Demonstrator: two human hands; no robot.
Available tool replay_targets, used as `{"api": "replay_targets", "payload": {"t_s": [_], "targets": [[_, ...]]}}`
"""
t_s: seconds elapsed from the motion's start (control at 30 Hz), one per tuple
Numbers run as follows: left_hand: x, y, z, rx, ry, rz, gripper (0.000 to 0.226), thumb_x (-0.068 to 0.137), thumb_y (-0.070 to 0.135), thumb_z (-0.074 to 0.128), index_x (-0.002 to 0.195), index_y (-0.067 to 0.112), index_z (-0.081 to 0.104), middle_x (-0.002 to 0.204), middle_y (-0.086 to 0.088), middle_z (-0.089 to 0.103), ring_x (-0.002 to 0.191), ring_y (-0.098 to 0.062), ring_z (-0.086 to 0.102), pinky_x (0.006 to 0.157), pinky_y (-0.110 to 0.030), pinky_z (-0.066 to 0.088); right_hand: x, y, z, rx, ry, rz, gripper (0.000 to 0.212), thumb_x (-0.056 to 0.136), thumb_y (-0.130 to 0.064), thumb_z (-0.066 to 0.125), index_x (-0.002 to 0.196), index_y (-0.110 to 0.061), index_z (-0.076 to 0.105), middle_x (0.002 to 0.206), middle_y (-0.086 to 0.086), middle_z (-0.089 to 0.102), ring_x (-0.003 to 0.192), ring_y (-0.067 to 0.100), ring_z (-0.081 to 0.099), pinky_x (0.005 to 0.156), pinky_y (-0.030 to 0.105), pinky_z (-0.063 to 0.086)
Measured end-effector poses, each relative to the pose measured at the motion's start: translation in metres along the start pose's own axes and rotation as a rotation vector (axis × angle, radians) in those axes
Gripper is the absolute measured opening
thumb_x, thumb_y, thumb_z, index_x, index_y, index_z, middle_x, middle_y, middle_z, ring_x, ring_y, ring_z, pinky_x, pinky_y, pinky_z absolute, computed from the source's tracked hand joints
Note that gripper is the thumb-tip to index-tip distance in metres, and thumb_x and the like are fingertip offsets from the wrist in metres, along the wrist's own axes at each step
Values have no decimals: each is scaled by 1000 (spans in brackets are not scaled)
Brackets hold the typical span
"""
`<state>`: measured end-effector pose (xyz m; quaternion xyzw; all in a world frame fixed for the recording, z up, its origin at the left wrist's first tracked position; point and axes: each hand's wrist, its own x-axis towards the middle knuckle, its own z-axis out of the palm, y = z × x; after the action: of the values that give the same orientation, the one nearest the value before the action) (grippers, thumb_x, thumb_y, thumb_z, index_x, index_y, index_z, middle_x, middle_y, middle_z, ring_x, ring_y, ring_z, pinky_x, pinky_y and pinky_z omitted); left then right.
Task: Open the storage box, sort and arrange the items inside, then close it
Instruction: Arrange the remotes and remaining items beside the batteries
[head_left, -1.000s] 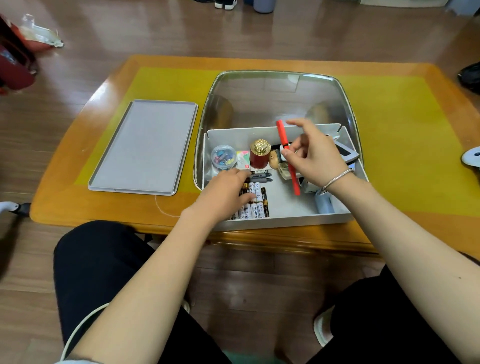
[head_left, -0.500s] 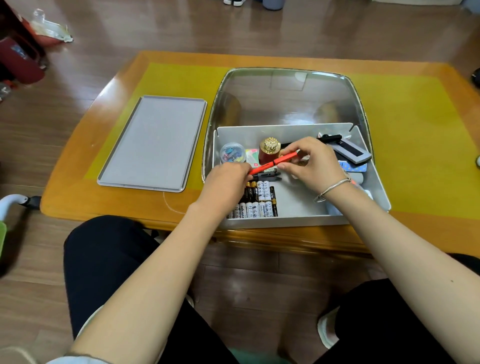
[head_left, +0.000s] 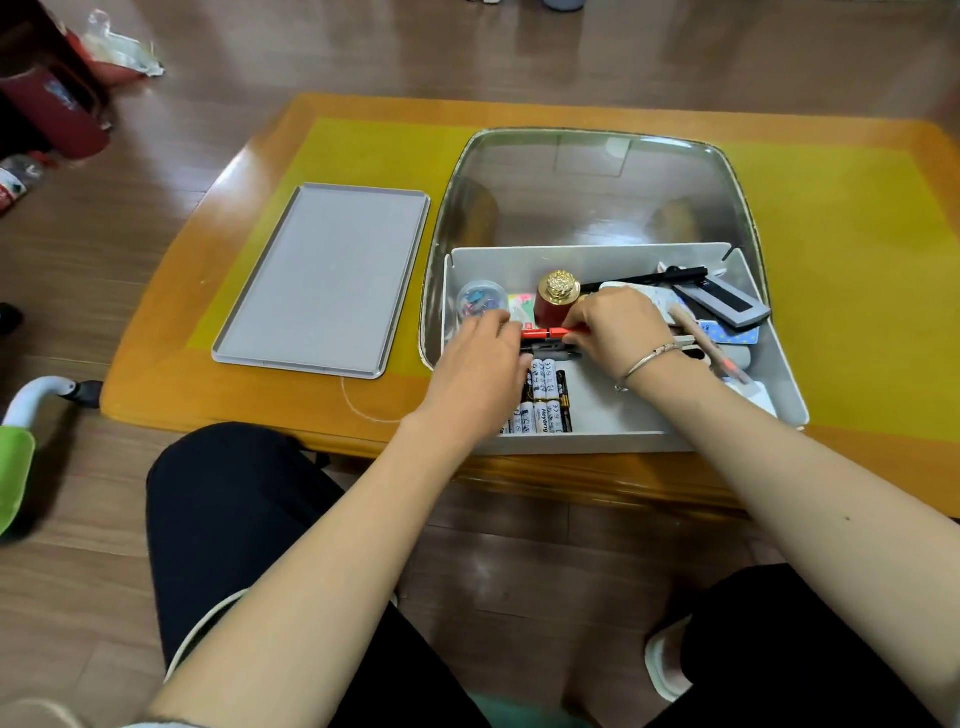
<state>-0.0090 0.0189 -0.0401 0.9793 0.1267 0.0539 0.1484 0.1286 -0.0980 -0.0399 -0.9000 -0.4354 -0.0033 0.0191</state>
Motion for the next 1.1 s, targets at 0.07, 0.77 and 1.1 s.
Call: {"api": "replay_targets", "payload": {"t_s": [0.07, 0.77, 1.1], "targets": [[-2, 4, 2, -13, -158, -6, 52, 101, 40, 37, 141, 7, 38, 147, -10, 37, 133, -27, 35, 106, -40, 34, 5, -4, 2, -65, -11, 4, 23, 89, -31, 58, 103, -18, 70, 97, 9, 69, 95, 31, 60, 79, 36, 44], [8, 4, 18, 32, -448, -143, 80, 93, 68, 23, 153, 18, 13, 161, -4, -3, 147, -25, -7, 115, -53, 8, 11, -18, 12, -207, 19, 22, 22, 88, -16, 50, 96, -18, 70, 96, 5, 66, 99, 27, 52, 81, 36, 31], [11, 4, 22, 48, -463, -138, 79, 91, 70, 25, 153, 23, 14, 161, -3, -7, 147, -26, -9, 115, -55, 8, -3, 0, 2, -104, 167, 6, 11, 85, -24, 61, 86, -19, 71, 89, 3, 69, 91, 28, 51, 74, 34, 26]]}}
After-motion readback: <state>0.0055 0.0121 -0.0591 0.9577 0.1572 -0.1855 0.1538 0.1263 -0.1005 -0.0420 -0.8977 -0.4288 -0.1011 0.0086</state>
